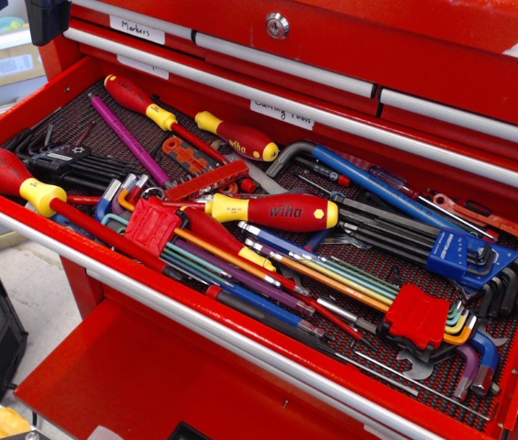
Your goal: Pick up bit holder
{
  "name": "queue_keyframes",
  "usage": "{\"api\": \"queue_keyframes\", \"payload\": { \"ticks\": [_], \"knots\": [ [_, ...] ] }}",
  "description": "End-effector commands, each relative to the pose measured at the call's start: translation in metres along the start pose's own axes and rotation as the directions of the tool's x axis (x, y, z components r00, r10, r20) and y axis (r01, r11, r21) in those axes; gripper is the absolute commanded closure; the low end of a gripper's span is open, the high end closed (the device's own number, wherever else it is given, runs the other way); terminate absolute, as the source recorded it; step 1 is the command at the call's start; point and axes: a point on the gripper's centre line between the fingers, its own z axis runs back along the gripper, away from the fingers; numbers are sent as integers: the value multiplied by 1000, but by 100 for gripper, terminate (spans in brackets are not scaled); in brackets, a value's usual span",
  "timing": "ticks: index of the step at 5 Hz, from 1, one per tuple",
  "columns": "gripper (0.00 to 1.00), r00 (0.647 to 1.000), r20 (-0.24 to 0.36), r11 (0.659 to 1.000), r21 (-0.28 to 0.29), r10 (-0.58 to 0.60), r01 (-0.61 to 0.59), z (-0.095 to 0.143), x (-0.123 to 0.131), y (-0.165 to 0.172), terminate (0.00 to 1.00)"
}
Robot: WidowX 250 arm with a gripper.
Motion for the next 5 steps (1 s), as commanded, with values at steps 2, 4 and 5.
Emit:
{"api": "queue_keyframes", "payload": {
  "ticks": [2,4,5],
  "knots": [
    [0,997,35,997,38,-66,64,-11,20,-37,0],
    [0,987,103,992,-4,-123,124,-44,50,-88,0],
    [0,968,159,981,-5,-193,196,-59,65,-102,0]
  ]
}}
